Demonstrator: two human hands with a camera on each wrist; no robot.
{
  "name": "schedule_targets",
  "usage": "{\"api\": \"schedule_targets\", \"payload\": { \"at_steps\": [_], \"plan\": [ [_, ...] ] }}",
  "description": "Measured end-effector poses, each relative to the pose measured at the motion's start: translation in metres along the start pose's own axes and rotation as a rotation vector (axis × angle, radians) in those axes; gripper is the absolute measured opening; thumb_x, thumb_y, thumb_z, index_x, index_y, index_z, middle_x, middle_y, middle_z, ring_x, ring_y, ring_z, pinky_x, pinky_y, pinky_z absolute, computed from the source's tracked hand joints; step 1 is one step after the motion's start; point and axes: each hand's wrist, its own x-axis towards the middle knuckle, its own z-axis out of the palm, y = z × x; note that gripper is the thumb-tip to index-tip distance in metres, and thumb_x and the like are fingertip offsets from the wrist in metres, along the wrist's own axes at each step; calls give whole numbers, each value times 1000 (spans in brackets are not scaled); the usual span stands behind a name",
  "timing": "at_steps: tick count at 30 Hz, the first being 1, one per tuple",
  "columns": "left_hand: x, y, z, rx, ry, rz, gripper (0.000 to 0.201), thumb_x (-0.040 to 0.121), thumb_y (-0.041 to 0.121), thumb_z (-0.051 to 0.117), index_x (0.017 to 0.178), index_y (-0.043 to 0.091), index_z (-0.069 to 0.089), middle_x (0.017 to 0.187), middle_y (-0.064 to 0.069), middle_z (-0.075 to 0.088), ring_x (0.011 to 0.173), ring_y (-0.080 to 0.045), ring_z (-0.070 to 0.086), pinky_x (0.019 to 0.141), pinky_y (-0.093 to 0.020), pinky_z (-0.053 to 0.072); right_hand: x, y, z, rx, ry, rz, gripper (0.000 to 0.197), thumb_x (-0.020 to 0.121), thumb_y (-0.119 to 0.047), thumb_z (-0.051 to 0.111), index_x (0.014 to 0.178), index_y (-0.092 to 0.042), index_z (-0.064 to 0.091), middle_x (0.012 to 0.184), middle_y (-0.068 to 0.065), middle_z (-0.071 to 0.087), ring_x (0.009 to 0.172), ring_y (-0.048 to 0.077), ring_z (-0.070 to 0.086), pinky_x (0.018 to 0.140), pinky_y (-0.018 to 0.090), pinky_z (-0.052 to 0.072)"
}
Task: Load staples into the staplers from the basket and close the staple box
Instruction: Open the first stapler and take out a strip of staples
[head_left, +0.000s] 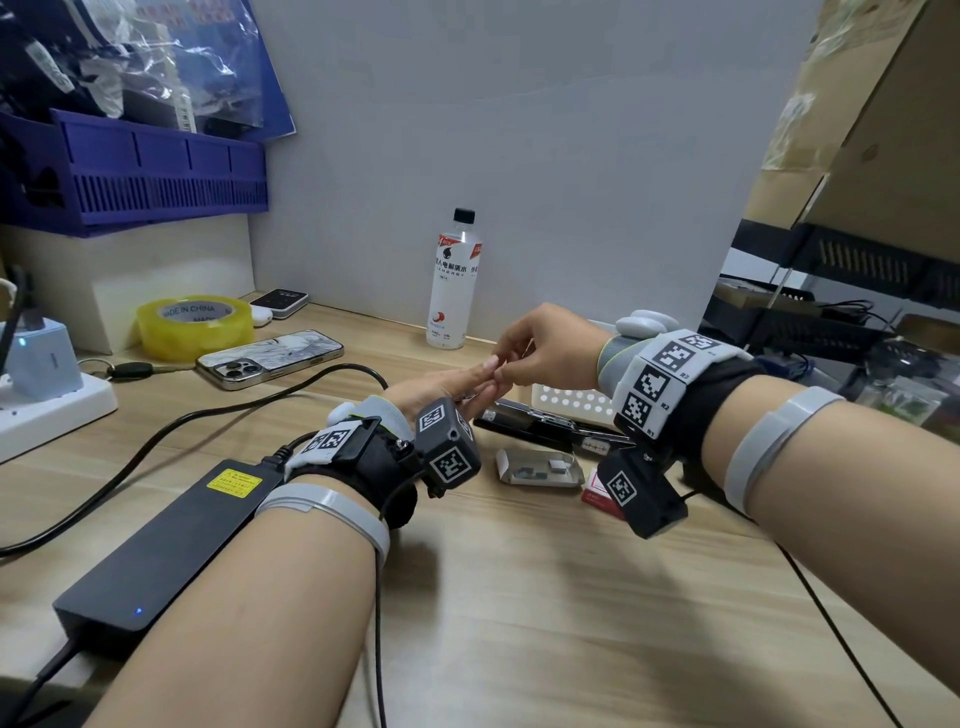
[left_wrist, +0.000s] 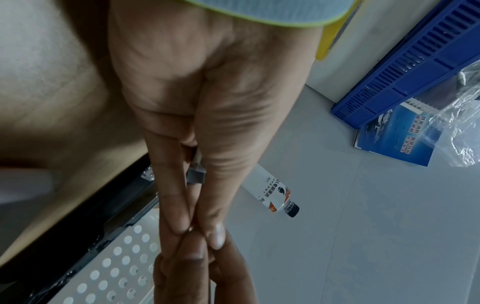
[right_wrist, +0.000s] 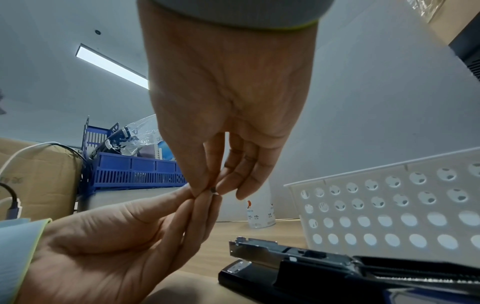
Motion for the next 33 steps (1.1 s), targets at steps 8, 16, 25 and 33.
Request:
{"api": "schedule_targets", "payload": {
  "at_steps": [8, 16, 25, 33],
  "plan": [
    [0, 2, -6, -94, -46, -14, 14, 82, 1, 71, 91, -9, 74, 104, -21, 73, 100, -21, 72, 82, -25, 59, -1, 2, 1, 28, 127, 30, 9, 77, -27, 77, 77, -21, 70, 62, -7, 69, 57, 3, 61, 54, 19, 45],
    [1, 3, -6, -74, 32, -30, 17, 91, -1, 61, 103, -11, 67, 103, -26, 70, 92, -25, 72, 79, -30, 59, -7, 23, -6, -131, -36, 94, 3, 84, -24, 76, 84, -25, 73, 72, -12, 71, 64, -1, 62, 68, 19, 46],
    [21, 6, -18, 279, 151, -146, 15, 89, 14, 69, 97, 6, 60, 65, -4, 66, 46, -8, 57, 42, -17, 49, -24, 46, 3, -210, -95, 217, 12, 86, -19, 76, 97, -22, 79, 80, -11, 71, 73, 5, 66, 59, 10, 41],
    [19, 3, -17, 306, 115, -143, 31, 88, 14, 70, 115, 2, 63, 75, -6, 69, 56, -8, 61, 50, -14, 52, -23, 40, 7, -218, -95, 150, 6, 86, -19, 76, 91, -21, 79, 68, -22, 62, 67, -4, 59, 59, 9, 40]
  ]
}}
